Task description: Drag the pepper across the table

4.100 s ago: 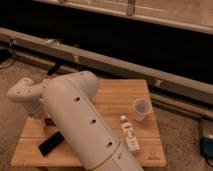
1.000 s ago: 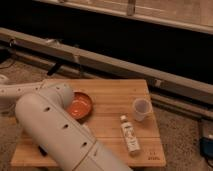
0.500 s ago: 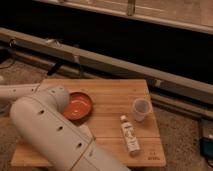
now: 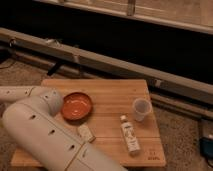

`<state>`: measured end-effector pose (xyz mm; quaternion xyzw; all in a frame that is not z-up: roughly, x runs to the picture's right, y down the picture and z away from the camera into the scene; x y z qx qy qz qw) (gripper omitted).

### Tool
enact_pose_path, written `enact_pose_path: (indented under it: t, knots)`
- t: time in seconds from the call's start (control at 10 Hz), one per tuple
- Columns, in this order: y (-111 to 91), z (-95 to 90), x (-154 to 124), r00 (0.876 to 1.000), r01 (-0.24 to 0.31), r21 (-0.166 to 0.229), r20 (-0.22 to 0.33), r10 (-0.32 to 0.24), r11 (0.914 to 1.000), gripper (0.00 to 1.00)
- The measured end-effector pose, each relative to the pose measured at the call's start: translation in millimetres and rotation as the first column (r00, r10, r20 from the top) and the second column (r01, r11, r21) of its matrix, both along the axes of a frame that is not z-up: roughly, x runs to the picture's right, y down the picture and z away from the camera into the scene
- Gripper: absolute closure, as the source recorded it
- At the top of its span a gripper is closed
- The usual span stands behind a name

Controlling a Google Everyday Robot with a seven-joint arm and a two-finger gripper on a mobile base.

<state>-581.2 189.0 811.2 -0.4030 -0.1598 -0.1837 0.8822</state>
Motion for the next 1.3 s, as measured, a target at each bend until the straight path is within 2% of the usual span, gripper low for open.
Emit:
enact_pose_path:
  t: [0.1,0.4,0.5,1.3]
  knots:
    - [2,-3.3,-10,1.000,0.010,-0.003,0.019,-0.010,0.9999,0.81]
    - [2,-9.0,-24,0.998,0.026,-0.014,0.053,-0.026,0.9996,0.52]
    - [1,-9.6,-26,0.998,0.025,-0.016,0.059,-0.024,0.9996,0.46]
    - [1,-7.7,-23,0.998,0.025,-0.016,0.055,-0.024,0.9996,0.45]
